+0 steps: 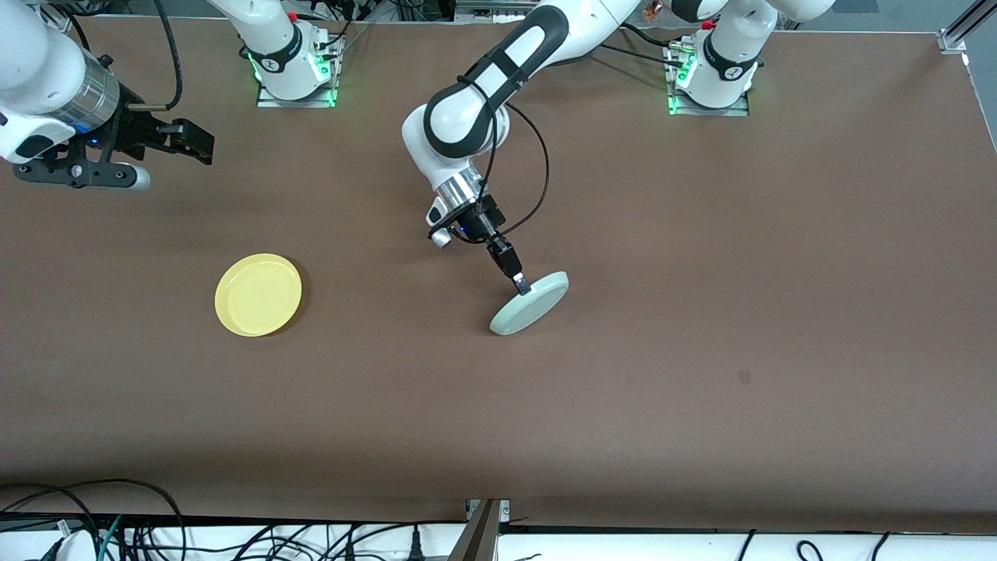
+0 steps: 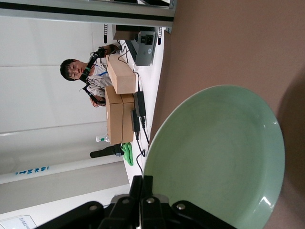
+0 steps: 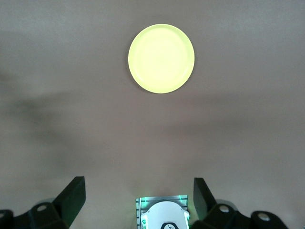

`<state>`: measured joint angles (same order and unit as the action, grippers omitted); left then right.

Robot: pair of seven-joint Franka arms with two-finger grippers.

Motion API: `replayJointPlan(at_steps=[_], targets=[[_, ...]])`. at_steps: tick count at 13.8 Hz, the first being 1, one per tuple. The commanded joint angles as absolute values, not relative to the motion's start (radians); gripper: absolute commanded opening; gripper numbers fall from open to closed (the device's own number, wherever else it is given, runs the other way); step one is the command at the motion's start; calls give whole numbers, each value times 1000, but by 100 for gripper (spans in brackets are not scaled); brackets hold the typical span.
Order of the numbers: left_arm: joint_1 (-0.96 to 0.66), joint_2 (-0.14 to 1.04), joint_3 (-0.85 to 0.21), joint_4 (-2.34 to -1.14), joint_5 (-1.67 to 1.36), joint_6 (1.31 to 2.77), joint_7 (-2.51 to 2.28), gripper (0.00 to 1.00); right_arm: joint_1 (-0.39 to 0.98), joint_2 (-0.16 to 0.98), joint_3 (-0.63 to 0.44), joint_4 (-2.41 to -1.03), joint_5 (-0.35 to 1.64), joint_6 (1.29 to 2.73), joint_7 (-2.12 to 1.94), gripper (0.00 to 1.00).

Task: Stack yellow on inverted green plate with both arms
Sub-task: 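Carry the green plate toward the table middle and flip it over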

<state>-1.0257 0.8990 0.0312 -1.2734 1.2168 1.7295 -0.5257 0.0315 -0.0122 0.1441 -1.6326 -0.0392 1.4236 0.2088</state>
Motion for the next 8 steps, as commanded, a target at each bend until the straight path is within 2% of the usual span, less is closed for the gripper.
replayJointPlan(at_steps=[1,3,4,5,6,8], targets=[[-1048,936,-4,-1233,1229,1687,-581,0,31,-21,153,-1626,-25,1407,224,100],[-1048,945,-46,-1232,1227,1680,-644,0,29,-21,169,-1626,-25,1408,225,100],[-1046,953,-61,-1227,1197,1680,-678,9,29,-21,166,-1626,-26,1408,224,100],[-1046,959,-64,-1214,1159,1681,-713,58,29,-21,166,-1626,-26,1408,224,100],[-1046,960,-69,-1201,1128,1683,-733,100,29,-21,166,-1626,-26,1408,225,100],[-1045,956,-93,-1155,1022,1681,-739,100,29,-21,166,-1626,-26,1408,225,100]])
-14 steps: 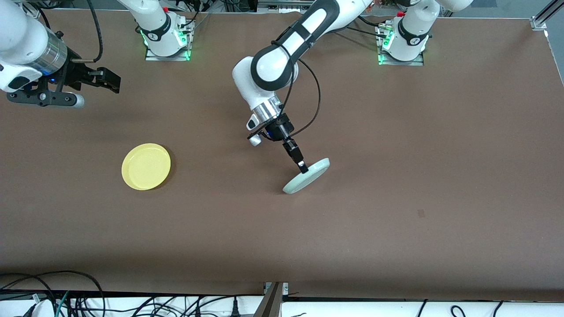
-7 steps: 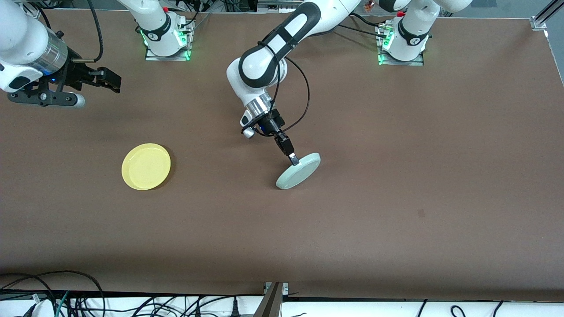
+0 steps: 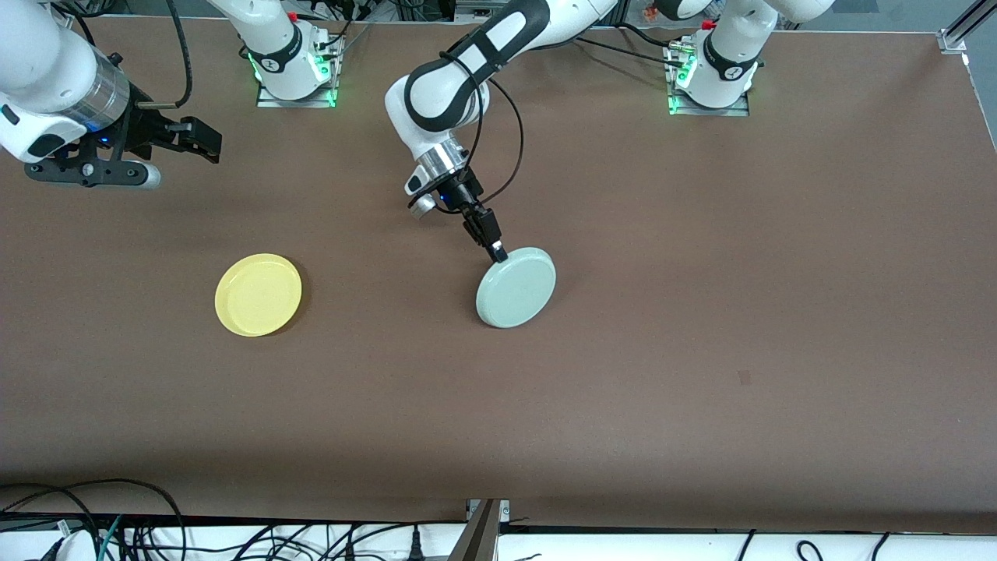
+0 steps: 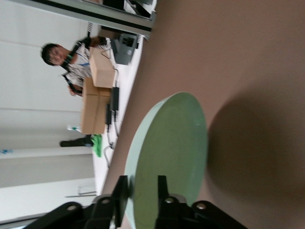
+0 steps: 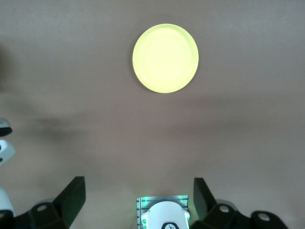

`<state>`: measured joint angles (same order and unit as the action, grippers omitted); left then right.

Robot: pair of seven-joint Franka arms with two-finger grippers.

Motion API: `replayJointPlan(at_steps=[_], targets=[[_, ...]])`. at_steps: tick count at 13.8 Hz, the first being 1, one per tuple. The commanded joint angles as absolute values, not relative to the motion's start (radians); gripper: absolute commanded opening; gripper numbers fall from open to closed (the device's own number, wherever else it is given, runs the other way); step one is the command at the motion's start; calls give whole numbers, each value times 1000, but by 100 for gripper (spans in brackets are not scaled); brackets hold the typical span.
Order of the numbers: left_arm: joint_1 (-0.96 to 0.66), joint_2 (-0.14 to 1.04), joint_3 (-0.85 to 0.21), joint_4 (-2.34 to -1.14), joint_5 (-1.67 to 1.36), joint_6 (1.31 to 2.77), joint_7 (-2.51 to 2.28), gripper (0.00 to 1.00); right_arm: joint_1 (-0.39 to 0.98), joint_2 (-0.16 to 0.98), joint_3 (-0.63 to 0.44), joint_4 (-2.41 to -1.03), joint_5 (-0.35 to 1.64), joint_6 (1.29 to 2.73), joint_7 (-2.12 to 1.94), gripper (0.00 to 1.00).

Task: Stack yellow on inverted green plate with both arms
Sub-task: 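Set the green plate down inverted while the right gripper reaches the yellow plate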

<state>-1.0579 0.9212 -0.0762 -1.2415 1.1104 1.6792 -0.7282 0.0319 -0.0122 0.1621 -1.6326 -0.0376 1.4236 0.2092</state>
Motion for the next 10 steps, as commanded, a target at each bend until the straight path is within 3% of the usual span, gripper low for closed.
replayJointPlan(at_steps=[1,4,10], targets=[[-1043,951,-94,-1120,952,1681,-742,100,28,-21,166,-1626,-26,1408,224,100],[-1029,943,-94,-1025,766,1683,-782,100,26,-17,163,-1626,-28,1408,225,100],[-856,822,-87,-1017,439,1703,-795,100,20,-12,155,-1626,-34,1410,222,100]])
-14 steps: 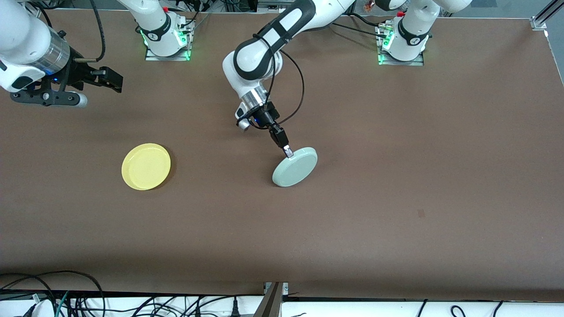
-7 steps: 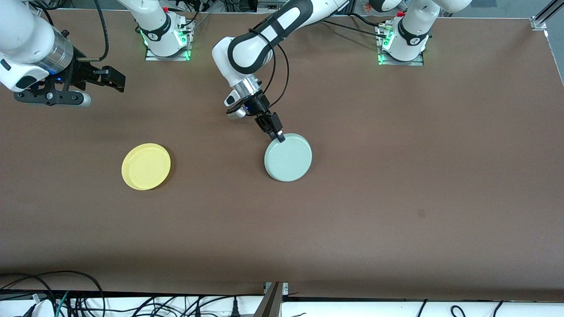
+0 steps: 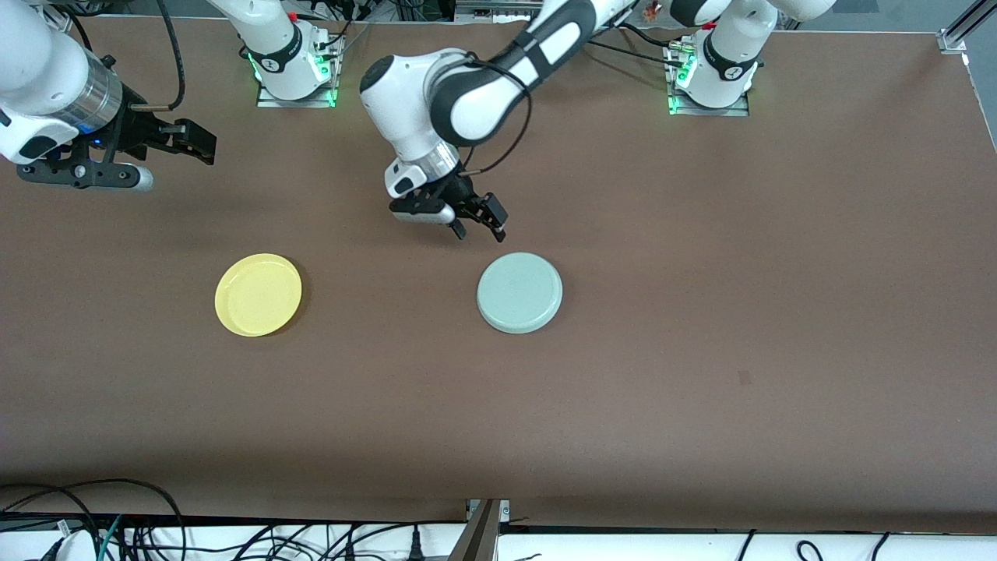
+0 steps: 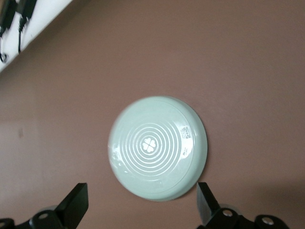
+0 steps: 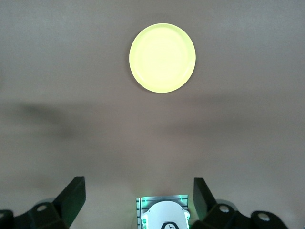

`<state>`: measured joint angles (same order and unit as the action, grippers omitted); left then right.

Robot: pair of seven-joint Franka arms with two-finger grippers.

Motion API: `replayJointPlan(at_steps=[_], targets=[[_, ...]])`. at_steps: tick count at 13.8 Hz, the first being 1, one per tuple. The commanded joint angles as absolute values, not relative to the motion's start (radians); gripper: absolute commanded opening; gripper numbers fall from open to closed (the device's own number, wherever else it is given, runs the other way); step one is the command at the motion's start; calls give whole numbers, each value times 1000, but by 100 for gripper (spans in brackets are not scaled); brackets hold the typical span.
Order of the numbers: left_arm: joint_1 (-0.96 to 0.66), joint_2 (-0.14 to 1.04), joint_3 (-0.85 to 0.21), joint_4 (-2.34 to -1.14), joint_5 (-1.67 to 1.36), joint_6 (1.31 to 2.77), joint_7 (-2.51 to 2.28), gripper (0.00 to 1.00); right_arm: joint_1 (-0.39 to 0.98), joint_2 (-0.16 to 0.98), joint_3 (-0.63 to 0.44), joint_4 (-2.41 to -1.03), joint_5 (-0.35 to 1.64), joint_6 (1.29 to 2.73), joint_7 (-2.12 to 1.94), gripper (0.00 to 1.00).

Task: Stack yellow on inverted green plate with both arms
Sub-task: 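Set the green plate down inverted while the right gripper reaches the yellow plate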

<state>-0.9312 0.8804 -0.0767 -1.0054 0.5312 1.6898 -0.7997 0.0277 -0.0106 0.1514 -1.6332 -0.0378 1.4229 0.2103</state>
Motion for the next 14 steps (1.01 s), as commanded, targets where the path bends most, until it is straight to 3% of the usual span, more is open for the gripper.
replayJointPlan(at_steps=[1,4,8,10,14], targets=[[-810,789,-86,-1028,389,1732,-793,100,18,-11,155,-1626,-34,1414,222,100],[-648,657,-86,-1090,246,1746,-703,100,18,6,144,-1628,-49,1437,218,100],[-393,461,-78,-1225,68,1759,-418,100,-26,157,103,-1641,-41,1537,213,100],[-280,395,-78,-1281,16,1759,-335,100,-38,259,78,-1667,-37,1694,203,100],[-80,298,-78,-1383,-101,1752,-142,100,-58,376,8,-1845,-32,2091,111,100]])
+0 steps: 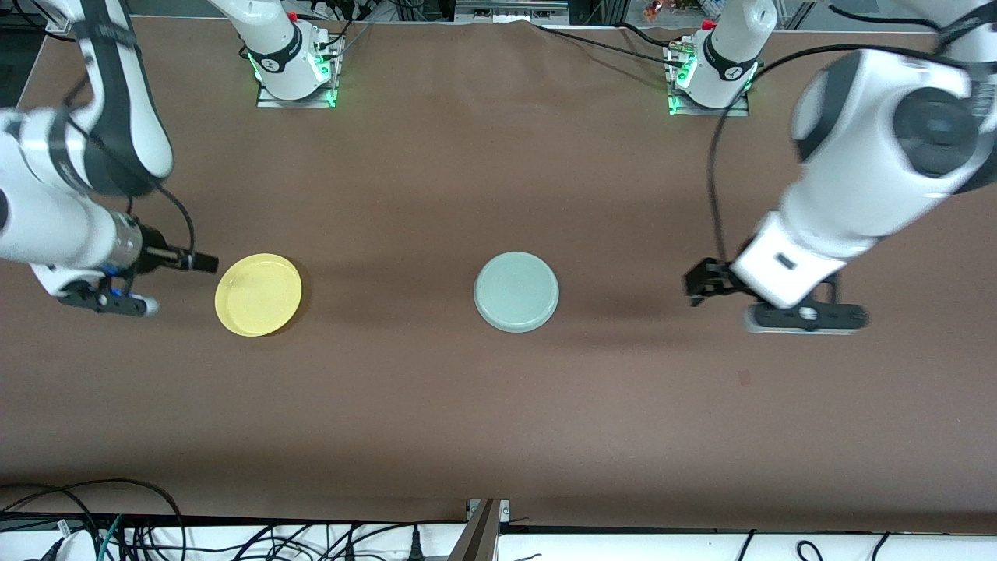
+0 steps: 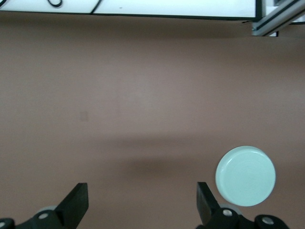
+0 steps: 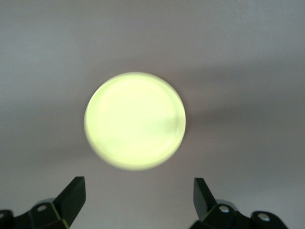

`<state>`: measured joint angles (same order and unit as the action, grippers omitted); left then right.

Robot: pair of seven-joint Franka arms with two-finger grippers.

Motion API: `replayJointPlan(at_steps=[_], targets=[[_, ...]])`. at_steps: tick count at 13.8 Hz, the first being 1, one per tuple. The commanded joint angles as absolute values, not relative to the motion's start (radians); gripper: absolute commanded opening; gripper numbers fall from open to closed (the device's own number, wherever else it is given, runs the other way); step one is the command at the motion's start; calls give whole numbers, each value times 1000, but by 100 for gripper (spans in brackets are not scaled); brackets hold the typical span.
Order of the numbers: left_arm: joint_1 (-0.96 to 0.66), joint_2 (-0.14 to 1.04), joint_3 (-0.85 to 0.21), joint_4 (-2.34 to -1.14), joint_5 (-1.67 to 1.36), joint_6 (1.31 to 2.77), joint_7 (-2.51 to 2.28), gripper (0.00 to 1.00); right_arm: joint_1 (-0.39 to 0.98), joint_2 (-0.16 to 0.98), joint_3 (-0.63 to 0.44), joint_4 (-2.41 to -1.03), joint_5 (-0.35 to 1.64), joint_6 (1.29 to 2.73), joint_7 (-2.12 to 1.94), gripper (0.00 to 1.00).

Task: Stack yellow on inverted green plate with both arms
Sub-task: 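Set the green plate down inverted while the right gripper reaches the yellow plate, then grasp the yellow plate rim with the right gripper and lift it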

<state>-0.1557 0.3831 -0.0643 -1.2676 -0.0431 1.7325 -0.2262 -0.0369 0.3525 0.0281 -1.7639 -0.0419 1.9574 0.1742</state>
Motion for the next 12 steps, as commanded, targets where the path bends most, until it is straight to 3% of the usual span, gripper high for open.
replayJointPlan(at_steps=[1,6,7,8,9,10,12], targets=[[-43,275,-78,-1411,-110,1749,-106,100,-80,397,6,-1885,-31,2180,80,100],[15,196,-3,-1497,-100,1662,41,100,-150,460,6,-2035,156,2439,-173,98],[15,183,0,-1515,-97,1658,31,100,-167,475,6,-2040,194,2454,-239,78],[15,178,3,-1528,-91,1658,32,100,-176,488,6,-2039,260,2457,-289,46],[15,179,3,-1528,-89,1664,37,100,-179,494,5,-2037,325,2457,-343,29],[14,179,3,-1523,-75,1667,40,100,-179,506,5,-2037,354,2459,-385,16],[-3,173,2,-1517,32,1661,40,100,-199,535,6,-2029,362,2467,-408,2]])
